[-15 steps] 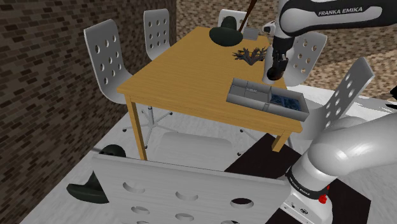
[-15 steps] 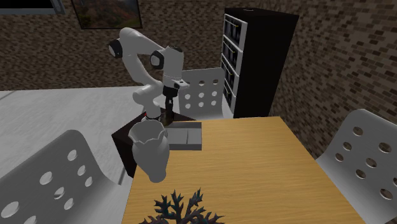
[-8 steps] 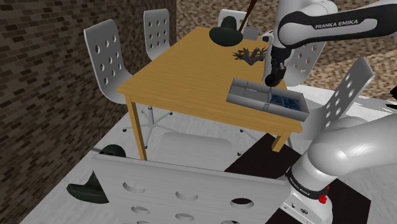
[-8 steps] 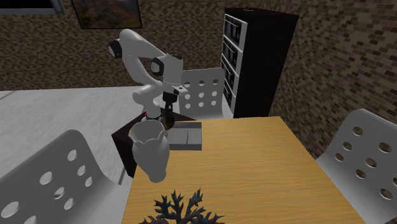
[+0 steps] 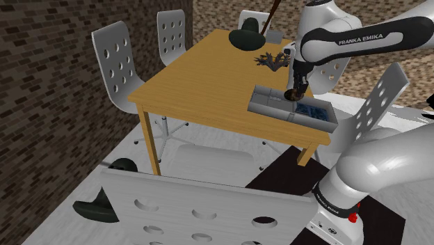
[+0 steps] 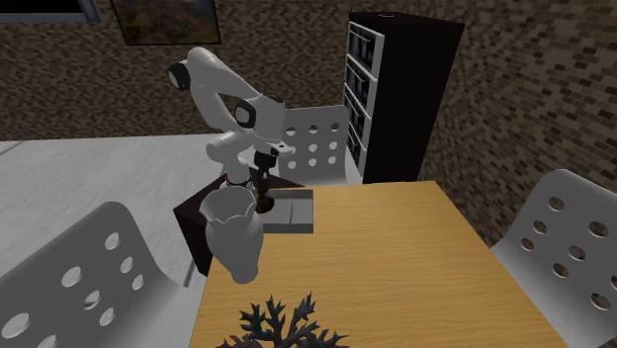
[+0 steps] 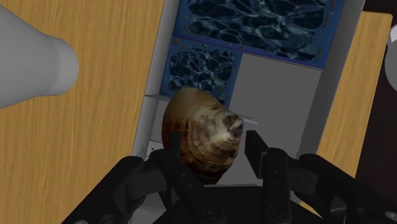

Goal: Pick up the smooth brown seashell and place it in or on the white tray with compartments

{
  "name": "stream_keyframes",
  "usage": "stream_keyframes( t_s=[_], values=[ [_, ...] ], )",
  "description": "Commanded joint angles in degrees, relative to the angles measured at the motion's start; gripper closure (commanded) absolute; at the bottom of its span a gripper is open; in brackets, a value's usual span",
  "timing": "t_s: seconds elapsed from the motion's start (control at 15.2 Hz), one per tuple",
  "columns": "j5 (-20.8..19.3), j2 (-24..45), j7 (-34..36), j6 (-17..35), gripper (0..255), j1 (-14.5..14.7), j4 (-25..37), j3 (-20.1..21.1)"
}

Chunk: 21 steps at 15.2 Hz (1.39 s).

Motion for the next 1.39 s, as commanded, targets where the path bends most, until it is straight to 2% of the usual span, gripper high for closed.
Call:
stream_keyframes(
  t_s=[0.0,0.4,0.46,0.79,1.06,1.32],
  values=[
    [0.5,0.4,0.2,0.2,255,0.1,-0.9,-0.3],
    [0.2,0.4,0.5,0.0,255,0.8,-0.8,-0.9],
    [0.4,-0.1,0.6,-0.7,0,1.0,-0.7,-0.5],
    [0.2,0.4,0.5,0.0,0,0.8,-0.8,-0.9],
    [2.6,-1.4,-0.1,-7.6,0,2.0,4.7,1.6],
    [2.6,-1.4,-0.1,-7.6,0,2.0,4.7,1.6]
  ],
)
